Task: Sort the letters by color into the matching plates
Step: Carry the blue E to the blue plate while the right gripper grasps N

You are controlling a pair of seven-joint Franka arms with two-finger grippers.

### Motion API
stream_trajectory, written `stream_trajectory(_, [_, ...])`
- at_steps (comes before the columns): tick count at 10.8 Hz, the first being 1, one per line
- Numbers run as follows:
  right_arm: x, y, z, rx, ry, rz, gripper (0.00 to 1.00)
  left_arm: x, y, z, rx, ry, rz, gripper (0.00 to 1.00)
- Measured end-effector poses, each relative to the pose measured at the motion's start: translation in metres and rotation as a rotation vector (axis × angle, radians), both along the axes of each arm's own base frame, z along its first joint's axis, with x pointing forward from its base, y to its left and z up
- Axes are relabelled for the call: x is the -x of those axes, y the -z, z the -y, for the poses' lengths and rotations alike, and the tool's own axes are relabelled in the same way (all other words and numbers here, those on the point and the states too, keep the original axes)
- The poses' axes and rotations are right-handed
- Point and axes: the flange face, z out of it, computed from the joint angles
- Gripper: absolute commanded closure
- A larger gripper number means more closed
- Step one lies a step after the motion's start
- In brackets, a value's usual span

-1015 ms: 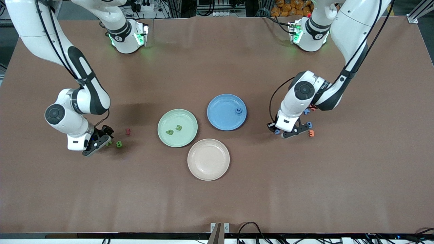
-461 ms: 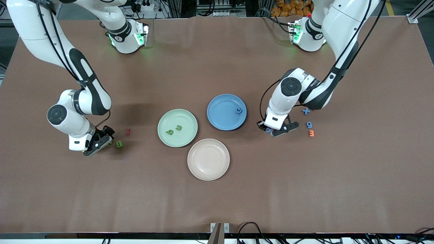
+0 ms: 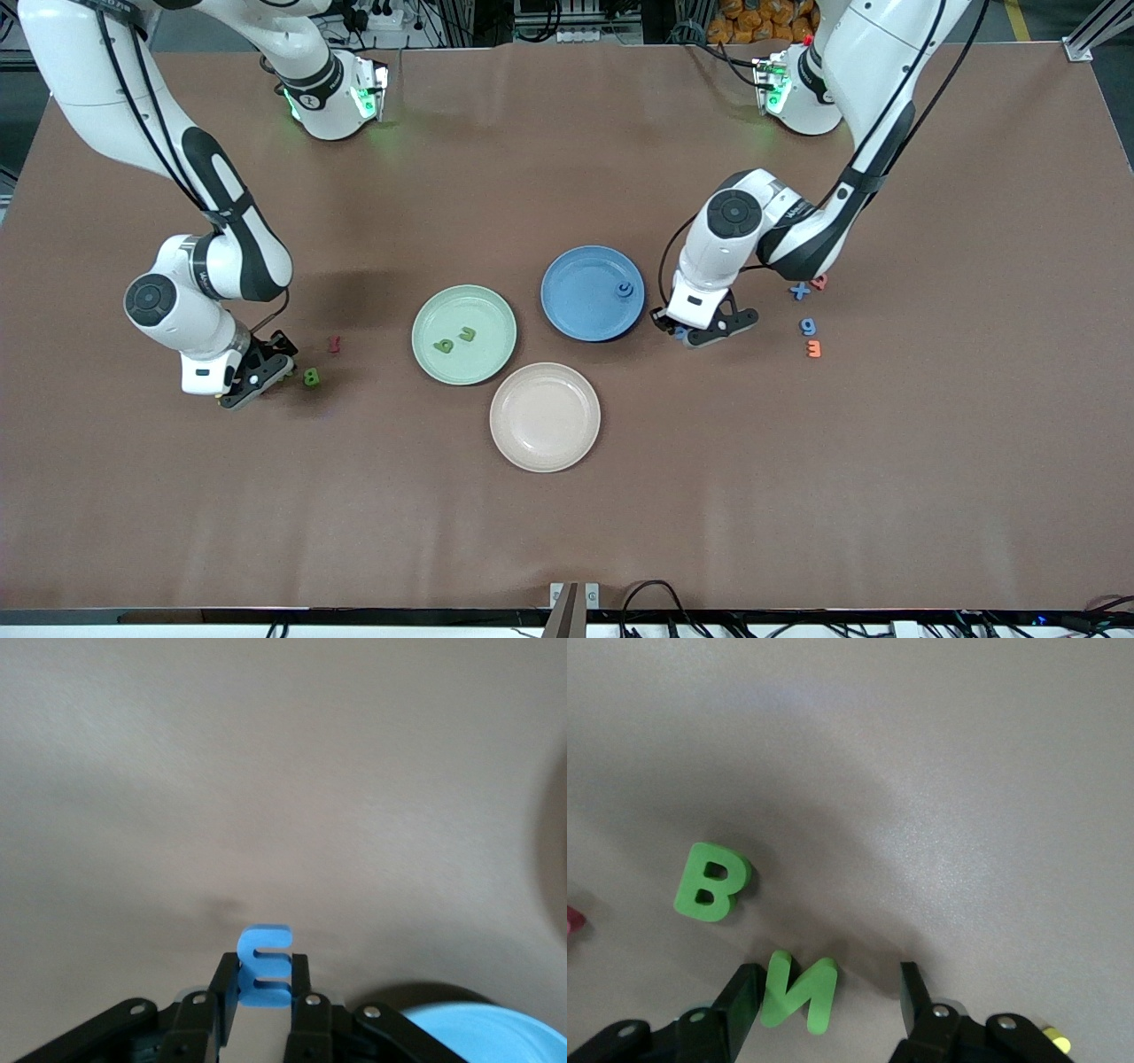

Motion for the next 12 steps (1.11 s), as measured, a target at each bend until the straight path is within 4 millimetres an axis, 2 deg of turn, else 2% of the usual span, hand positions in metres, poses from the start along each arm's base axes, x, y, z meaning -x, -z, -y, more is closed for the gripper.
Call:
stream_trajectory(5, [-0.001,-0.002,-0.003,-0.001,-0.009,0.003,0.64,0.019,-0.007,0.043,0.024,-0.024,0.008,1.00])
stream_trajectory(9, [-0.002,-0.004,-0.003,0.000,-0.010,0.009,0.71,0.042,-0.006,0.079,0.040,-0.049,0.000,1.00])
stream_trajectory(12, [-0.002,-0.006,-0.002,0.000,-0.005,0.012,0.71,0.058,-0.010,0.102,0.054,-0.055,0.003,1.00])
